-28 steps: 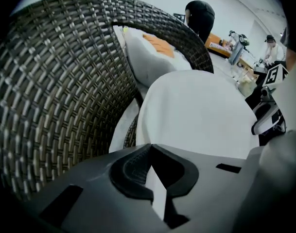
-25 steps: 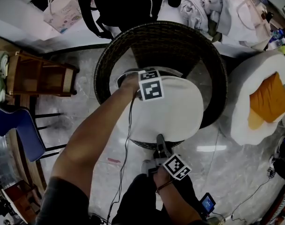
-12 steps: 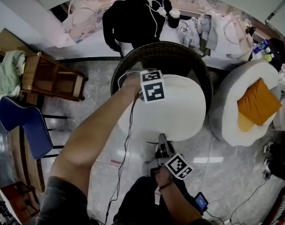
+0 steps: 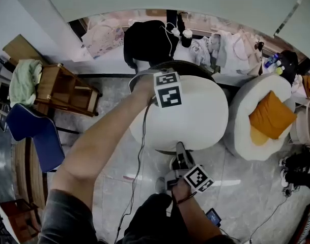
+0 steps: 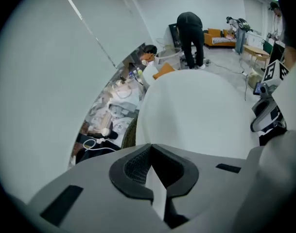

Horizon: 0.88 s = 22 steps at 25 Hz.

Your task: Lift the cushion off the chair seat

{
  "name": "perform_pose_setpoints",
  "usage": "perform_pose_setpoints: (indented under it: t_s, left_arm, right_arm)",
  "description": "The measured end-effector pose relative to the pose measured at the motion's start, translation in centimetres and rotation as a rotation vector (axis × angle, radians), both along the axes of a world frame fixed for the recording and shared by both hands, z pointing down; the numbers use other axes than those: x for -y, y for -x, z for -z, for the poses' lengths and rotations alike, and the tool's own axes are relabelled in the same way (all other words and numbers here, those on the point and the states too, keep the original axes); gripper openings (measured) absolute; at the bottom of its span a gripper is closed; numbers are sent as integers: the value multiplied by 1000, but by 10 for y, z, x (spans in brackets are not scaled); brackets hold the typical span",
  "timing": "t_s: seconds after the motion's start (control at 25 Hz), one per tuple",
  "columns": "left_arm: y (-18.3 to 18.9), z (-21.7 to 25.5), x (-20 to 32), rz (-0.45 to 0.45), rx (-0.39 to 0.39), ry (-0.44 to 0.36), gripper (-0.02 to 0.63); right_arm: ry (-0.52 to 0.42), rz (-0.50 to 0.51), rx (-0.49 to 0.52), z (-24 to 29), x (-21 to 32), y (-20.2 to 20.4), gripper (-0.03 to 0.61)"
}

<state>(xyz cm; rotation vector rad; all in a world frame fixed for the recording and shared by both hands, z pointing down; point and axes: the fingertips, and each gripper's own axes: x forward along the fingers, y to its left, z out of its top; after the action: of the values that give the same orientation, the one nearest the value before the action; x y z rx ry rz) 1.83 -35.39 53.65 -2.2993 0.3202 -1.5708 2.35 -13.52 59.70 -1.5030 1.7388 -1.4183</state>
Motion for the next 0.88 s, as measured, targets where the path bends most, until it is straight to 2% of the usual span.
perform_pose_setpoints:
  t_s: [0.16, 0.68, 0.88]
  left_arm:
    - [0, 57, -8, -1, -5, -79, 6]
    - [1, 227, -35, 41, -32, -257, 6]
    - [-3, 284, -37, 54, -46, -312, 6]
  right_arm:
    - [-48, 3, -15, 40, -3, -4, 52]
    - [-208, 33, -11, 184, -18, -13, 52]
    - [-222, 43, -48, 225, -15, -25, 52]
